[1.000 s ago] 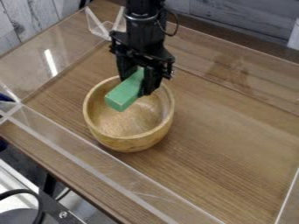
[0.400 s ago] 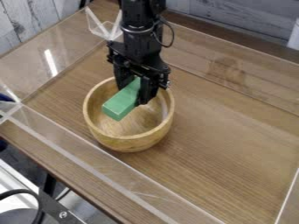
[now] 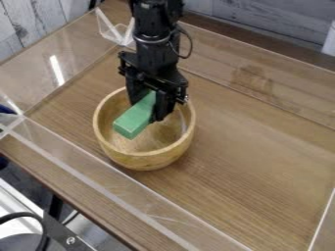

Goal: Put the green block in the brown bowl

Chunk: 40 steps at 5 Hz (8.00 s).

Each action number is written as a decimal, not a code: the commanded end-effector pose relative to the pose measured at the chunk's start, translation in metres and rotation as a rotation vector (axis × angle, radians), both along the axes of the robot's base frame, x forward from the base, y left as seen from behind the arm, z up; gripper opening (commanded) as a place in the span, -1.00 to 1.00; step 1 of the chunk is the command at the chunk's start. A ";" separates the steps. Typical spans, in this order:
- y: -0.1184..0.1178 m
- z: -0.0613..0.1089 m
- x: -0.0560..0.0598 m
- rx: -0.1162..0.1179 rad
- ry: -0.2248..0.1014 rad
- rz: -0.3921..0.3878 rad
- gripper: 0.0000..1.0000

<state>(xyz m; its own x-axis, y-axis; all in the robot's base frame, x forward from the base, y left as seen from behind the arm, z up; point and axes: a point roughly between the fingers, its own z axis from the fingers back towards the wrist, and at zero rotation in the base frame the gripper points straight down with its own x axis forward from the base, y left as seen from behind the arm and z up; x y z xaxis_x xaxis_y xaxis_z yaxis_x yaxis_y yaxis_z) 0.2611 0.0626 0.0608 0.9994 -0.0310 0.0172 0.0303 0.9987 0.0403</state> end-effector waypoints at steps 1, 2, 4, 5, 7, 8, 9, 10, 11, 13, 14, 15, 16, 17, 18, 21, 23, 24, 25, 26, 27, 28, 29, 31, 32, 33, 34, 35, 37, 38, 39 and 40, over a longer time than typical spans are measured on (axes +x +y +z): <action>0.003 0.007 0.004 0.004 -0.028 0.003 -1.00; 0.002 0.007 0.003 0.000 -0.029 0.006 -1.00; -0.002 0.004 0.004 -0.011 -0.022 0.002 -1.00; -0.004 0.004 0.005 -0.016 -0.020 0.000 -1.00; -0.007 0.002 0.007 -0.026 -0.015 -0.001 -1.00; -0.008 0.002 0.008 -0.029 -0.012 -0.001 -1.00; -0.008 0.002 0.009 -0.033 -0.010 0.001 -1.00; -0.008 0.002 0.010 -0.036 -0.008 0.004 -1.00; -0.009 0.002 0.011 -0.039 -0.005 0.006 -1.00; -0.009 0.002 0.014 -0.045 -0.001 0.010 -1.00; -0.010 0.007 0.014 -0.047 -0.002 0.013 1.00; -0.011 0.024 0.017 -0.053 -0.035 0.015 1.00; -0.014 0.043 0.021 -0.057 -0.074 0.014 1.00; -0.018 0.069 0.028 -0.060 -0.114 0.011 1.00; -0.020 0.068 0.027 -0.060 -0.119 0.002 1.00; -0.019 0.051 0.031 -0.050 -0.106 0.007 1.00; -0.037 0.045 0.036 -0.057 -0.106 -0.016 1.00; -0.060 0.043 0.044 -0.064 -0.113 -0.040 1.00; -0.091 0.039 0.054 -0.073 -0.124 -0.064 1.00; -0.115 0.037 0.064 -0.079 -0.143 -0.075 1.00; -0.113 0.036 0.079 -0.080 -0.176 -0.063 1.00; -0.104 0.045 0.072 -0.074 -0.188 -0.059 1.00; -0.096 0.055 0.066 -0.072 -0.210 -0.053 1.00; -0.084 0.057 0.071 -0.077 -0.250 0.008 1.00; -0.086 0.049 0.077 -0.078 -0.243 0.013 1.00; -0.085 0.044 0.085 -0.077 -0.248 0.022 1.00; -0.084 0.040 0.092 -0.075 -0.249 0.026 1.00; -0.083 0.035 0.099 -0.073 -0.252 0.032 -1.00; -0.083 0.016 0.119 -0.068 -0.247 0.036 -1.00; -0.083 0.010 0.118 -0.067 -0.244 0.038 -1.00; -0.084 0.005 0.115 -0.067 -0.240 0.040 -1.00; -0.084 0.001 0.113 -0.068 -0.236 0.042 -1.00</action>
